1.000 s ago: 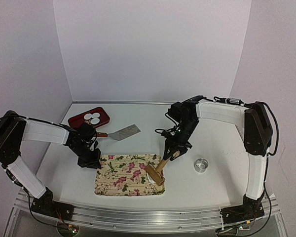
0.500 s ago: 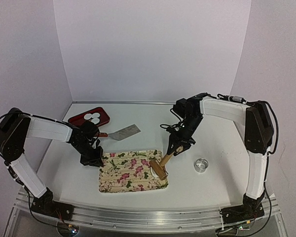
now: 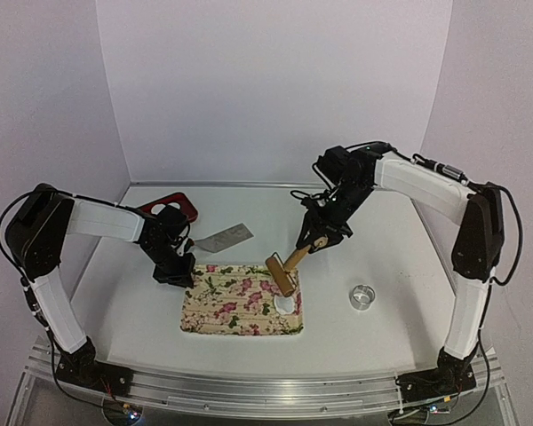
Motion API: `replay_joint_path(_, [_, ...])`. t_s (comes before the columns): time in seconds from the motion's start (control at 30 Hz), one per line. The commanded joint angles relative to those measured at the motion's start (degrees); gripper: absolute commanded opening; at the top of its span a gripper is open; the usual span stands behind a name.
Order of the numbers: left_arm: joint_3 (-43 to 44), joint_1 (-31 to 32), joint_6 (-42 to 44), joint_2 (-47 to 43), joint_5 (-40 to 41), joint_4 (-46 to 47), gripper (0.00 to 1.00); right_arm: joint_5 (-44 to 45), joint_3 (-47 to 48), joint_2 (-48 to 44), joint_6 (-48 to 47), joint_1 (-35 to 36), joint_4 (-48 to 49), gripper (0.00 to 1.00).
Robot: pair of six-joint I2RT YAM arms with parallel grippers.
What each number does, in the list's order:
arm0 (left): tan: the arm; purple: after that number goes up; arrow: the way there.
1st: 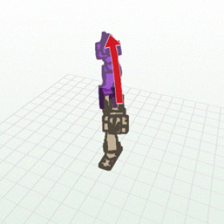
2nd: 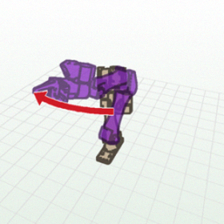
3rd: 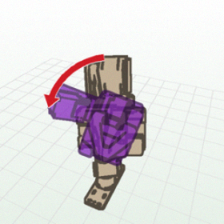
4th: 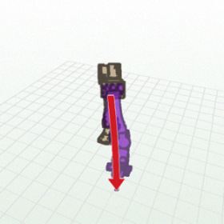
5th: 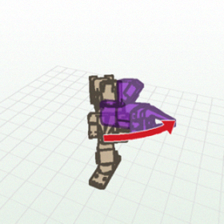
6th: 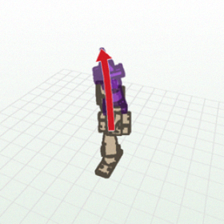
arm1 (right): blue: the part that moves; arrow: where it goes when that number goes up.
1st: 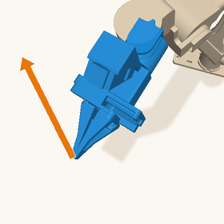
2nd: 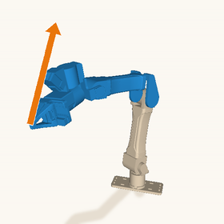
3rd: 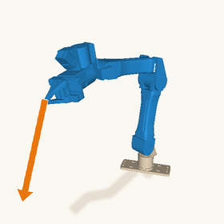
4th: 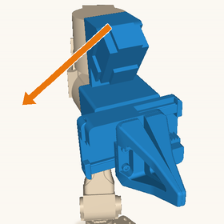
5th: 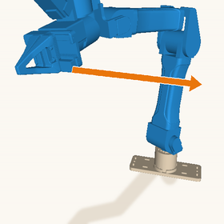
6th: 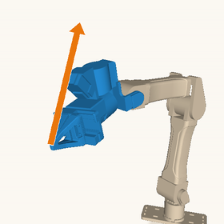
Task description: Roll out the dumpling wrappers from the dough
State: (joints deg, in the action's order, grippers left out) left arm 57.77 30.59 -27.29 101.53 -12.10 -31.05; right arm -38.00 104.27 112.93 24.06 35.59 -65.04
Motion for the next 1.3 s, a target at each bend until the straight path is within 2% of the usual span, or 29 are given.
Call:
replay_joint_path(0.0, [2.4, 1.0, 8.3, 1.6, 1.0, -0.1, 0.00, 0.4, 0.3, -6.9, 1.3, 1.7, -0.2, 0.00])
replay_joint_path(0.23, [5.8, 1.3, 16.2, 4.8, -1.3, 0.1, 0.00, 11.0, -5.9, -9.1, -5.3, 7.3, -3.6, 0.00])
replay_joint_path(0.4, [8.0, 1.3, 18.7, 7.8, -1.0, -1.0, 0.00, 16.5, -7.5, -9.0, -7.6, 9.6, -3.5, 0.00])
replay_joint_path(0.8, [9.2, 1.3, 18.8, 9.3, -1.4, -1.3, 0.00, 14.2, -8.3, -6.9, -10.4, 13.2, -0.7, 0.00])
replay_joint_path(1.27, [10.9, 1.3, 17.8, 9.8, -1.0, -2.2, 0.00, 13.9, -6.4, -2.7, -11.1, 14.1, 0.8, 0.00])
